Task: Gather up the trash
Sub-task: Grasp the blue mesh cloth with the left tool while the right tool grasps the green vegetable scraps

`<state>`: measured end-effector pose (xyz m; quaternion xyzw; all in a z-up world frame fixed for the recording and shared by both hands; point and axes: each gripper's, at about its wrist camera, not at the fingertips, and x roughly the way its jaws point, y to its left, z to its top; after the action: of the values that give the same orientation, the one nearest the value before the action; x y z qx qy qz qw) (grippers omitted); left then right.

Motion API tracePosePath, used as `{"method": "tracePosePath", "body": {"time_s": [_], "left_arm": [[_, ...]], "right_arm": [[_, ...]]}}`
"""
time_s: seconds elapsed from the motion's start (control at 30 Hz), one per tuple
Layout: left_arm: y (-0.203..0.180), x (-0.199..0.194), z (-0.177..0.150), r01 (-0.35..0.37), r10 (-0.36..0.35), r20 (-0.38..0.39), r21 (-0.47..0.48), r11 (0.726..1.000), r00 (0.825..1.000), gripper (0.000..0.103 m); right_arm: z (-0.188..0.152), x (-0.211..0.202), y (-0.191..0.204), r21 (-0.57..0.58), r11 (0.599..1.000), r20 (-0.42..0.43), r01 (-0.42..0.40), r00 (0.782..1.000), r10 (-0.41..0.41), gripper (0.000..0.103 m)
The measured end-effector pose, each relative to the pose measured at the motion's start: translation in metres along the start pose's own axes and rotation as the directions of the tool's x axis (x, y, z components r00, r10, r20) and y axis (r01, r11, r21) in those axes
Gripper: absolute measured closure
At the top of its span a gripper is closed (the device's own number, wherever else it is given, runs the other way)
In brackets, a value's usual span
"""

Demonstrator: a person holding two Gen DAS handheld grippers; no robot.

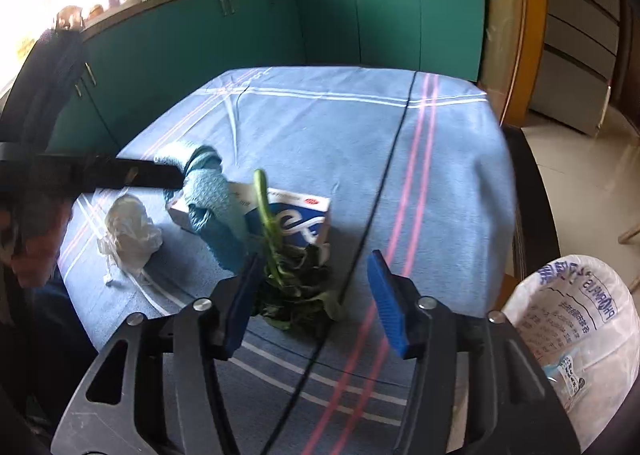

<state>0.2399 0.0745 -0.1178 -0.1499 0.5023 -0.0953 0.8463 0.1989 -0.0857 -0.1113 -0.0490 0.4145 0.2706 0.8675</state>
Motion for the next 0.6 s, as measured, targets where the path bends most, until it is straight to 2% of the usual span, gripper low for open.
{"method": "tracePosePath", "body": {"time_s": [0.03,0.1,0.17,0.27,0.3,0.33,0.4,0.47,0.6], "left_arm": [[-0.003,0.008,0.007,-0.013,0.013,-0.015,-0.018,1.000,1.000,0.016],[-0.009,0.020,0.015,-0.076,0.076,-0.027,-0.010,0.997,0.997,0.025],[-0.013,0.029,0.020,-0.105,0.105,-0.040,0.001,0.994,0.994,0.053],[-0.018,0.035,0.023,-0.083,0.084,-0.037,0.014,0.996,0.996,0.066],[-0.019,0.033,0.022,-0.076,0.077,-0.025,0.022,0.997,0.997,0.067],[-0.020,0.031,0.023,-0.074,0.075,-0.011,0.030,0.997,0.997,0.069],[-0.020,0.025,0.023,-0.069,0.069,0.017,0.036,0.997,0.997,0.069],[-0.018,0.013,0.022,-0.053,0.050,0.068,0.040,0.998,0.996,0.070],[-0.010,-0.012,0.022,-0.058,0.049,0.178,0.044,0.997,0.983,0.069]], "right_arm": [[0.000,0.004,0.002,-0.007,1.000,-0.007,0.001,1.000,-0.001,0.046],[-0.001,0.012,0.007,-0.024,1.000,-0.025,0.005,1.000,-0.005,0.046],[-0.003,0.016,0.008,-0.029,1.000,-0.036,0.008,0.999,-0.009,0.046],[-0.005,0.021,0.011,-0.044,0.999,-0.044,0.002,0.999,-0.004,0.046],[-0.005,0.021,0.012,-0.049,0.999,-0.042,-0.004,0.999,0.002,0.050],[-0.005,0.021,0.012,-0.052,0.999,-0.041,-0.011,0.999,0.009,0.061],[-0.005,0.022,0.013,-0.049,0.998,-0.043,-0.037,0.998,0.035,0.074],[-0.004,0.020,0.014,-0.045,0.998,-0.039,-0.048,0.998,0.046,0.080],[0.000,0.007,0.010,-0.020,0.996,-0.003,-0.083,0.997,0.083,0.084]]}}
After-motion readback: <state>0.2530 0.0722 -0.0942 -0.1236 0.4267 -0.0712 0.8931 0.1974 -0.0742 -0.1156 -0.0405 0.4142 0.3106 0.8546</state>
